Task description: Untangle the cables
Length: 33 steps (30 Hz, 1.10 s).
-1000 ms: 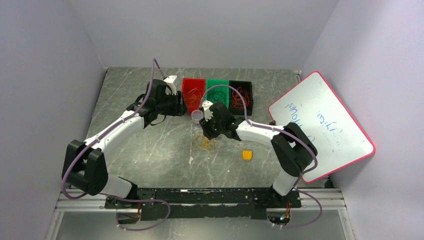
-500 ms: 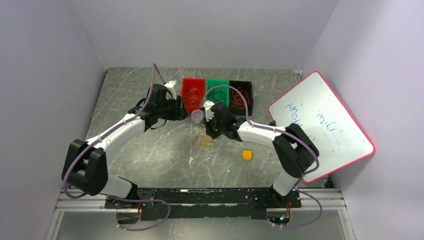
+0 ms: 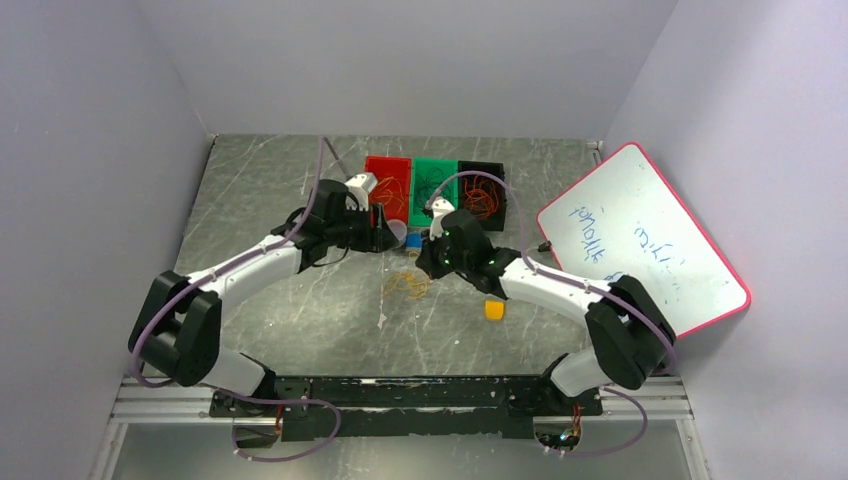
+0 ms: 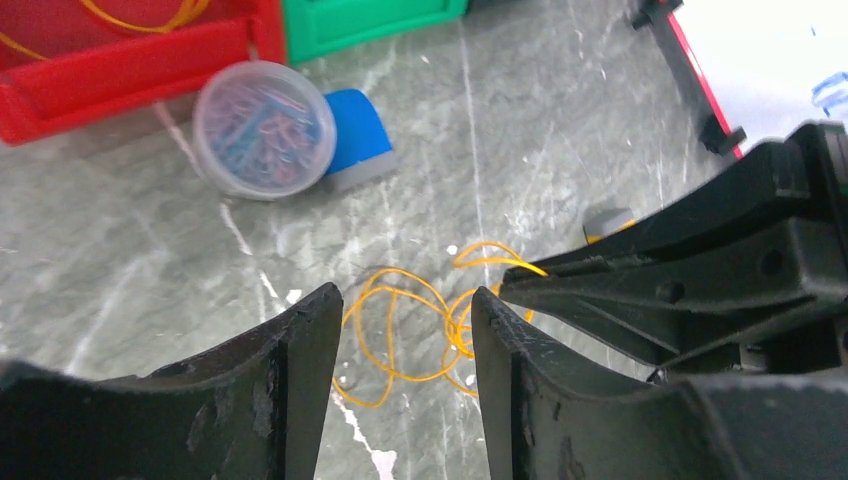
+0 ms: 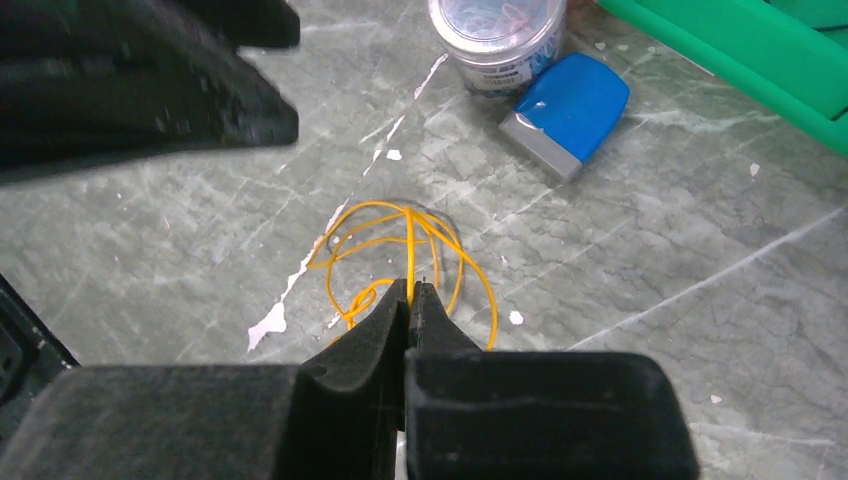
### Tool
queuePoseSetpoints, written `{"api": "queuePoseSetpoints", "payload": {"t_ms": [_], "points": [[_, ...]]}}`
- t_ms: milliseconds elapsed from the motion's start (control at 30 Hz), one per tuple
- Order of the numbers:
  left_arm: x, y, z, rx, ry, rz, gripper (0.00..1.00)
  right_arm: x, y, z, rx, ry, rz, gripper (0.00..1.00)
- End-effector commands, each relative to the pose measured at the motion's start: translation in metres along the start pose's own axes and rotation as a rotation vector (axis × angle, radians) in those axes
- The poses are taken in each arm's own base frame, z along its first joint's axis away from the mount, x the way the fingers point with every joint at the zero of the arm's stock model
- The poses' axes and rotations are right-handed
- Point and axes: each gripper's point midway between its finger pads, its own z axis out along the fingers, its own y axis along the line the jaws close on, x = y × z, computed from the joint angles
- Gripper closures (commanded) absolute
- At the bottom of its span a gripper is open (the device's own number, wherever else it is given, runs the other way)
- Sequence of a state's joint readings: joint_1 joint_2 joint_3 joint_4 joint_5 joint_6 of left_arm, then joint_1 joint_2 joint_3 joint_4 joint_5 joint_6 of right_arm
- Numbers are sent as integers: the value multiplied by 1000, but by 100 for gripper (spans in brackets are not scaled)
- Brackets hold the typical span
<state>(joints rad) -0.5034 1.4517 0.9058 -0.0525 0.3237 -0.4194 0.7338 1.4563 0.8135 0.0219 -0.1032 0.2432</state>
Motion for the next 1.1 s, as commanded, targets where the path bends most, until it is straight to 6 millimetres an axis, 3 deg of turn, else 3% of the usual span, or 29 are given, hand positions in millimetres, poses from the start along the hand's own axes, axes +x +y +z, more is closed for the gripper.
{"api": "queuePoseSetpoints", "payload": {"t_ms": [0,300,567,900,967,1067], "points": [[14,-24,10,110,9,40,45,-16,-2,-6,25,-81,94,100],[36,-44,20,222,28,57,48,-33,0,-24,18,-198,201,100],[44,-59,22,308,42,83,49,-42,-4,-31,4,-223,241,100],[41,-59,34,321,37,75,52,-53,6,-34,-50,-229,223,100],[41,-59,37,322,36,70,57,-53,6,-35,-54,-228,223,100],[37,-56,40,299,25,60,72,-52,6,-35,-51,-226,227,100]]}}
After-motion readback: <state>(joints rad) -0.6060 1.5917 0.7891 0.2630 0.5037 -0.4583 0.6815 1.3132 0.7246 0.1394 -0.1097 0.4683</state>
